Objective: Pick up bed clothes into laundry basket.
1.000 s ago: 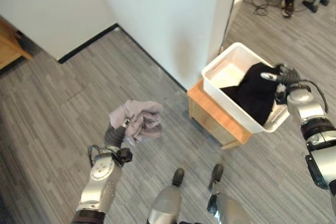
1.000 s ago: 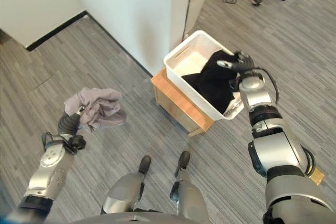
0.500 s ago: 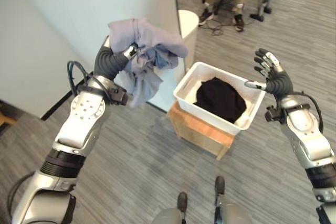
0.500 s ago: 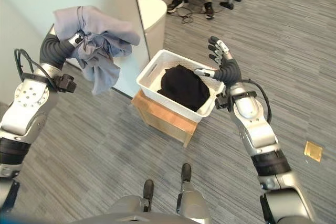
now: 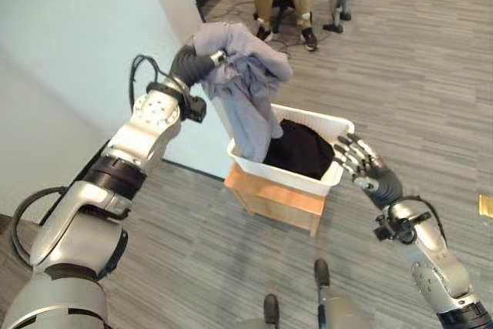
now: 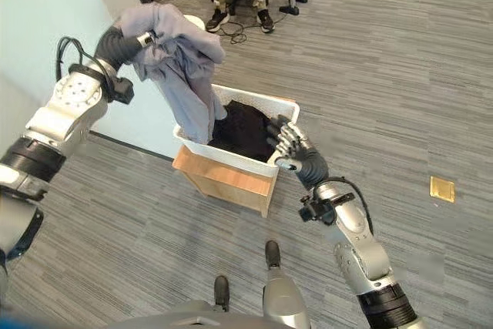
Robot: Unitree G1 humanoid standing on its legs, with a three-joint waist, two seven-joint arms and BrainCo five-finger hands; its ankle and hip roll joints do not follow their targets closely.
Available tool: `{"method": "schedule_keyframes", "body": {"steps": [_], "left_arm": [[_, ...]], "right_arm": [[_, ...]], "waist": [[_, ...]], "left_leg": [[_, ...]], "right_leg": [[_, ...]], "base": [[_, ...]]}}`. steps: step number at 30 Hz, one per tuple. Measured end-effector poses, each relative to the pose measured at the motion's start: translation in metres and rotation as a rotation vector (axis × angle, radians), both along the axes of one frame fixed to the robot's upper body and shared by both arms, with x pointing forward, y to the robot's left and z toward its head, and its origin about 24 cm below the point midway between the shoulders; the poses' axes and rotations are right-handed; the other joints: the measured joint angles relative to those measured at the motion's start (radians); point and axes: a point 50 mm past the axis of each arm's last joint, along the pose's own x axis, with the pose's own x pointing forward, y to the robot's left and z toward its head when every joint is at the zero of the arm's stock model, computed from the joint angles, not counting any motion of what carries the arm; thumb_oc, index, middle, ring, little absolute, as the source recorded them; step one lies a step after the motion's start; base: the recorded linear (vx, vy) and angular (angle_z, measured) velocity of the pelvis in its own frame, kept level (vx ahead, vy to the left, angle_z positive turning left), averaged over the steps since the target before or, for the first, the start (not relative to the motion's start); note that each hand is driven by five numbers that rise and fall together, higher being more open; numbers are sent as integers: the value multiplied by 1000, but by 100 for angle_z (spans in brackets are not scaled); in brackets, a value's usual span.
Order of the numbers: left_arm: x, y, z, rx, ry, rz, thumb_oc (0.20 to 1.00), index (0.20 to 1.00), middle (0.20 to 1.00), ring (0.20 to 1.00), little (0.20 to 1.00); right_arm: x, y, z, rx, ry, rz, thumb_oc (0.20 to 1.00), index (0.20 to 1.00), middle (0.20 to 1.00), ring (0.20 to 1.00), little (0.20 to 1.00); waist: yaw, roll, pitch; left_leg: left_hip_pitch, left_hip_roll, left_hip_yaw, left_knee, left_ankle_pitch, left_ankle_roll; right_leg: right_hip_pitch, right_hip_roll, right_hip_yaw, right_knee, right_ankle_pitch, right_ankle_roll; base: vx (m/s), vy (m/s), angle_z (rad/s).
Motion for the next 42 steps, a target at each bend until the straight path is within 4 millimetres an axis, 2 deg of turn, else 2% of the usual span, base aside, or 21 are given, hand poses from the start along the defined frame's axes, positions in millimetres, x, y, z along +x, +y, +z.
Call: {"method": "schedule_keyframes", "body": {"steps": [3, 5, 8, 12, 14, 17, 21, 25, 29, 30, 31, 32, 34, 37, 42], "left_arm": [[5, -3, 16, -2, -28, 12, 200, 200, 200, 200, 200], [6, -15, 23, -2, -48, -22, 200, 200, 200, 200, 200], [6, -19, 28, -5, -65, -31, 200, 200, 200, 200, 200], [10, -21, 22, -9, -43, -21, 200, 200, 200, 200, 200], [12, -19, 14, -6, -17, -10, 200, 200, 200, 200, 200], [12, -19, 11, -6, -15, -11, 200, 200, 200, 200, 200], [12, -16, 1, 10, 8, 0, 200, 200, 200, 200, 200], [11, -12, -18, 44, 44, 19, 200, 200, 200, 200, 200], [15, -11, -37, 85, 98, 55, 200, 200, 200, 200, 200], [17, -13, -42, 85, 113, 58, 228, 228, 228, 228, 228], [18, -14, -45, 90, 126, 61, 818, 818, 818, 818, 818], [18, -15, -48, 104, 139, 61, 1000, 1000, 1000, 1000, 1000], [20, -13, -55, 188, 165, 78, 1000, 1000, 1000, 1000, 1000], [21, -16, -54, 279, 157, 73, 1000, 1000, 1000, 1000, 1000], [20, -31, -45, 454, 111, 25, 1000, 1000, 1000, 1000, 1000]], "right_arm": [[-1, 6, -1, 29, -1, 20, 1000, 1000, 1000, 1000, 1000], [-1, 8, -1, 54, 5, 35, 1000, 1000, 1000, 1000, 1000], [-3, 14, -4, 61, 13, 60, 1000, 1000, 1000, 1000, 1000], [-8, 12, -13, 70, 53, 45, 1000, 1000, 1000, 1000, 1000], [-11, 10, -18, 74, 73, 34, 1000, 1000, 1000, 1000, 1000], [-13, 8, -21, 78, 89, 8, 1000, 1000, 1000, 1000, 1000], [-15, 6, -23, 81, 103, -8, 1000, 1000, 1000, 1000, 1000], [-19, 1, -26, 88, 107, -37, 1000, 1000, 1000, 1000, 1000], [-19, 3, -26, 101, 108, -36, 1000, 1000, 1000, 1000, 1000], [-18, 3, -25, 121, 110, -35, 1000, 1000, 1000, 1000, 1000], [-18, 4, -24, 125, 106, -33, 1000, 1000, 1000, 1000, 1000], [-17, 4, -23, 125, 101, -33, 1000, 1000, 1000, 1000, 1000], [-17, 3, -23, 127, 98, -35, 1000, 1000, 1000, 1000, 1000], [-17, 3, -21, 125, 89, -33, 1000, 1000, 1000, 1000, 1000], [-19, 5, -13, 124, 54, -3, 1000, 1000, 1000, 1000, 1000]], "waist": [[-10, 1, -3], [-24, -2, -9], [-29, -3, -12], [-40, -8, -13], [-65, -11, -9], [-62, -29, 6], [-63, -47, 48], [-60, -58, 88], [-62, -73, 138], [-62, -73, 139], [-61, -74, 142], [-62, -74, 146], [-66, -75, 155], [-61, -74, 163], [-58, -67, 168]], "left_leg": [[-8, -2, 17, -4, 0, 0], [-25, -4, 17, -3, 0, 0], [-54, -8, 31, -3, 1, 2], [-89, -11, 53, -4, 1, 2], [-102, -10, 58, -4, 1, 2], [-118, -11, 81, -5, 1, 2], [-119, -9, 96, -5, 1, 1], [-139, -9, 96, -5, 1, 1], [-152, -6, 97, -5, 5, -3], [-158, -6, 97, -5, 4, -3], [-160, -6, 97, -5, 4, -3], [-164, -7, 97, -5, 4, -3], [-165, -7, 96, -5, 4, -3], [-166, -7, 95, -5, 4, -3], [-154, -7, 89, -5, 5, -3]], "right_leg": [[-15, 0, 11, 0, 1, 0], [-33, -1, 11, 0, 8, -3], [-68, -1, 30, 1, 16, -2], [-111, -1, 48, 1, 25, -1], [-127, 3, 55, 1, 32, 0], [-155, 8, 79, 1, 38, 0], [-160, 12, 87, 0, 34, 5], [-180, 13, 89, 0, 38, 4], [-193, 16, 89, 1, 51, -6], [-198, 16, 88, 1, 51, -6], [-201, 15, 88, 1, 51, -6], [-204, 15, 88, 1, 51, -6], [-206, 15, 87, 1, 51, -6], [-206, 13, 85, 1, 51, -6], [-191, 12, 81, 1, 51, -6]], "base": [[-17, 3, -14], [-56, 3, -1], [-35, 4, -13], [-11, 5, -16], [-29, 24, -11], [-2, -1, -20], [-13, -15, -11], [-32, -16, -1], [-19, -3, -1], [0, 0, 0], [0, 0, 0], [0, 0, 0], [-15, 0, 1], [-3, 0, 1], [-1, 1, 1]]}}
